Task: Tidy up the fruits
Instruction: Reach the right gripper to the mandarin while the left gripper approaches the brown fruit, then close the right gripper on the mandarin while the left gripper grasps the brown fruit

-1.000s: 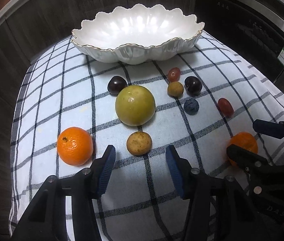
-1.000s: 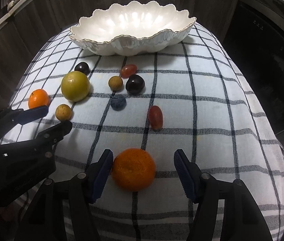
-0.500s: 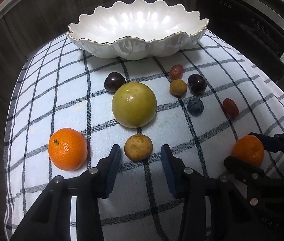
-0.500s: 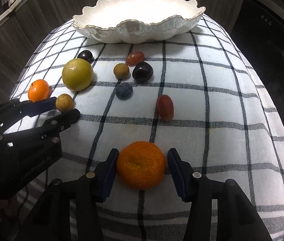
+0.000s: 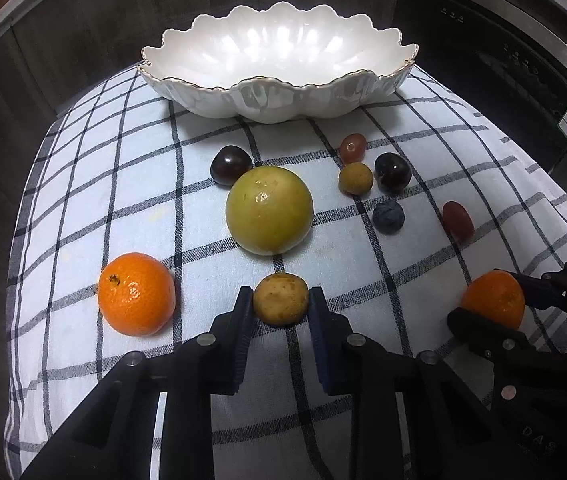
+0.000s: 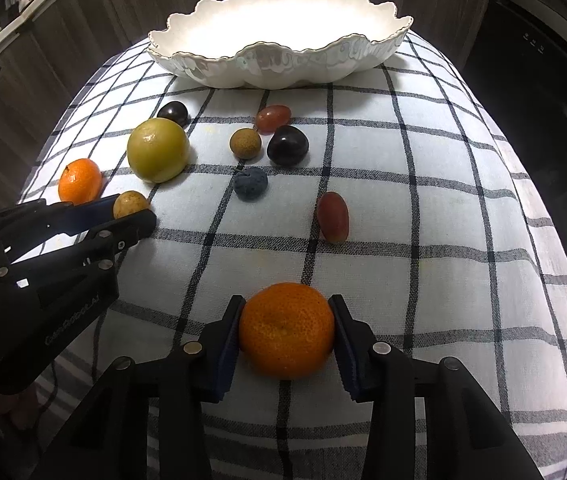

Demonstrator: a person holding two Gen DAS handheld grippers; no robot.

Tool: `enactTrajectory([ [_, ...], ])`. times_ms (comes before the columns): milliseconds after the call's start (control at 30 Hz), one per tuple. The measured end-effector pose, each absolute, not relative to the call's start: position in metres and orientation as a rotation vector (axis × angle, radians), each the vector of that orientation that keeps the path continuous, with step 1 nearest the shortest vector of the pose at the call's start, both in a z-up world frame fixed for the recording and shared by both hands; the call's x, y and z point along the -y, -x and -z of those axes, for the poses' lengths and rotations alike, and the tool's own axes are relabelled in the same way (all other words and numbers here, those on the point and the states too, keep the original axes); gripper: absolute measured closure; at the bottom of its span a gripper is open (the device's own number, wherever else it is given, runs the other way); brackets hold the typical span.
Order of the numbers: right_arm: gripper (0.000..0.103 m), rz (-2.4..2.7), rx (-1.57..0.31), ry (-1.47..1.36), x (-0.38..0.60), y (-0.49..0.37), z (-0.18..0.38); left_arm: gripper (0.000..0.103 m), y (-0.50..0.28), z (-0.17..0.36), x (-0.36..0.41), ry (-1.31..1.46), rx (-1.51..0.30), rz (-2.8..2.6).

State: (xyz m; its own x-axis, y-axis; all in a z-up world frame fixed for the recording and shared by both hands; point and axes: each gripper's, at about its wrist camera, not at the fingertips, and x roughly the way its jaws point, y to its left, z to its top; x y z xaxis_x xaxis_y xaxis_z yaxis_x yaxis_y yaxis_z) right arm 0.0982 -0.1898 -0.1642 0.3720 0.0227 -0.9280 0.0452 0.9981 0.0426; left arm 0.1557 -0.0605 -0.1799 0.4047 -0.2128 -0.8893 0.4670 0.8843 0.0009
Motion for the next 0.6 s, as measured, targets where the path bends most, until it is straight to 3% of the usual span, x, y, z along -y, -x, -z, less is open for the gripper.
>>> enactTrajectory([
  [600,0.06,0.039,-1.174,-0.066,0.198,-0.1,0.144,0.075,-0.144,0.145,0.05,-0.238,-1.04,0.378],
])
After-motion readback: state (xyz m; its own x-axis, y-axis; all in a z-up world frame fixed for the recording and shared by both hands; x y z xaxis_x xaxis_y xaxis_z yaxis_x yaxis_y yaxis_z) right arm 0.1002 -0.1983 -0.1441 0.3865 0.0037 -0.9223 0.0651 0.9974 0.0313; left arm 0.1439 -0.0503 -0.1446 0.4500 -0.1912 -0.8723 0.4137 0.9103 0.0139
